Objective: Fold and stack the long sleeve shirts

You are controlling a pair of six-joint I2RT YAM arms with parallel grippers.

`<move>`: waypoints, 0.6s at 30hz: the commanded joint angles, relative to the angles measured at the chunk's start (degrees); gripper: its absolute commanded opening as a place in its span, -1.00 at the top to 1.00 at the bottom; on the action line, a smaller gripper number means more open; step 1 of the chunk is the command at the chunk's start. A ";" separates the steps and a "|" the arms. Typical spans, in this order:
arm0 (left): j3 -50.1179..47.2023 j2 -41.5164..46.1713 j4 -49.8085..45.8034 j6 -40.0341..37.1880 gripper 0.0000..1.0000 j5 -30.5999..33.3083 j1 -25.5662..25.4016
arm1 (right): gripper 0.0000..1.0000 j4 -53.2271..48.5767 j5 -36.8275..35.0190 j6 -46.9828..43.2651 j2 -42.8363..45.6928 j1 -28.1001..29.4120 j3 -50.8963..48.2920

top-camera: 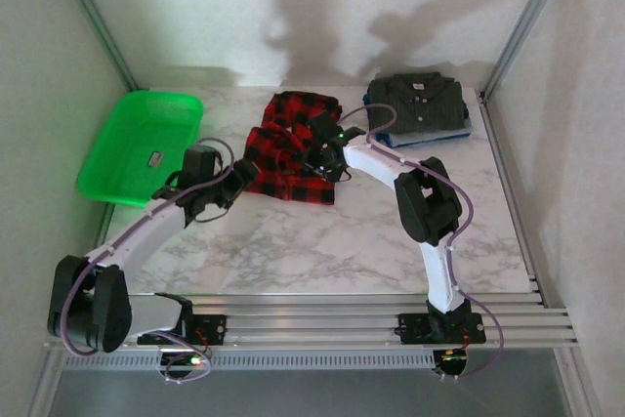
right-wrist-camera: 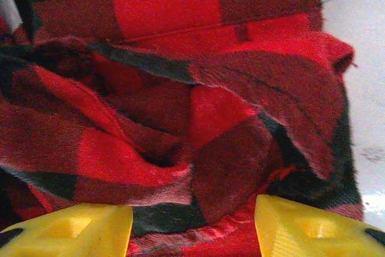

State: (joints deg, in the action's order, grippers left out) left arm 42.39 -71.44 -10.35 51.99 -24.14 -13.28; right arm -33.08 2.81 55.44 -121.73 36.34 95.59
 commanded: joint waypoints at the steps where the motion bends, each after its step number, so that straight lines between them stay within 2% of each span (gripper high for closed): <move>1: -4.22 3.92 3.42 4.06 -0.45 0.61 -1.05 | -0.12 -2.05 -0.44 2.53 1.11 -0.44 0.52; 9: -9.45 1.66 14.80 11.88 -0.42 -1.09 -4.12 | -0.16 0.49 0.00 5.25 3.45 -0.40 -4.67; 18: -4.15 -5.75 17.69 11.04 -0.33 -0.01 -5.29 | -0.16 -1.12 -2.17 4.08 0.53 -1.17 -0.36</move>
State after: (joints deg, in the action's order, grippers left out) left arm 35.40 -75.42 4.27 62.85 -24.58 -17.63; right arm -32.84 2.57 59.40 -120.38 36.10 92.47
